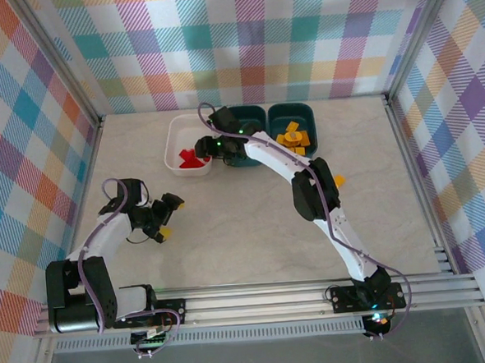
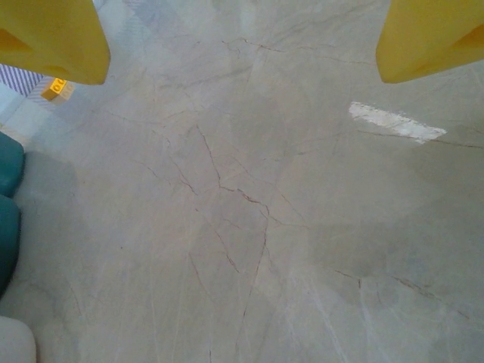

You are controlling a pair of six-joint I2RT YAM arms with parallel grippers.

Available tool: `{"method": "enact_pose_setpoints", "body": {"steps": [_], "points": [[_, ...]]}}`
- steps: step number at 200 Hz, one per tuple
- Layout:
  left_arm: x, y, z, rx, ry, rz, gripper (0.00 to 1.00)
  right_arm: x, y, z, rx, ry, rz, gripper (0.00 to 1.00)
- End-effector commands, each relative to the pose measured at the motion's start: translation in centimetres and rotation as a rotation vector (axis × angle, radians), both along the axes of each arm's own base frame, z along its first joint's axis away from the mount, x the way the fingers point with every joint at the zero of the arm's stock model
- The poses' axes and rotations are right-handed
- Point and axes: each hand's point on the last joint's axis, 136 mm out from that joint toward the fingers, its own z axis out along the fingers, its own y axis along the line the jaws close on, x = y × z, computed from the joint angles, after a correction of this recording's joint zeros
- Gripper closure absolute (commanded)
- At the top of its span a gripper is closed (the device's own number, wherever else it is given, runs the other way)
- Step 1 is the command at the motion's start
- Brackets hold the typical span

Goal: Sort the legos into containers by color

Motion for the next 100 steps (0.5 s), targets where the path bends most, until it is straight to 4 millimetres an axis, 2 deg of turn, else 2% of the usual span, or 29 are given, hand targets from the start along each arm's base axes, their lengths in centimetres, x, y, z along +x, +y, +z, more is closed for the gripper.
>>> {"method": "enact_pose_setpoints", "body": {"steps": [1,15,28,46,74,86,100], "points": [[1.1,0.1,0.7,-0.002,-0.03,-0.005,0.09,-0.7,-2.3,6.9,-0.017,-0.14,-0.02,0.38],[1.9,0.5,1.0,0.017,-0.033,0.004,0.09,-1.1,-5.4,8.9,-0.072,-0.213,-0.075,0.35],[3.1,1.0,1.6,0.037,-0.047,0.025,0.1,-1.4,-9.8,9.3,-0.11,-0.223,-0.159,0.32],[5.4,1.4,3.1,0.04,-0.103,0.064,0.1,-2.1,-18.1,7.8,-0.167,-0.177,-0.335,0.28],[9.3,2.5,5.6,0.088,-0.172,0.098,0.09,-5.3,-31.6,3.7,-0.221,-0.016,-0.592,0.24],[11.1,3.1,6.3,0.126,-0.192,0.096,0.09,-7.0,-35.7,2.3,-0.25,0.043,-0.666,0.22],[13.2,3.7,6.7,0.165,-0.195,0.083,0.09,-8.3,-39.0,1.0,-0.262,0.089,-0.722,0.2]]}}
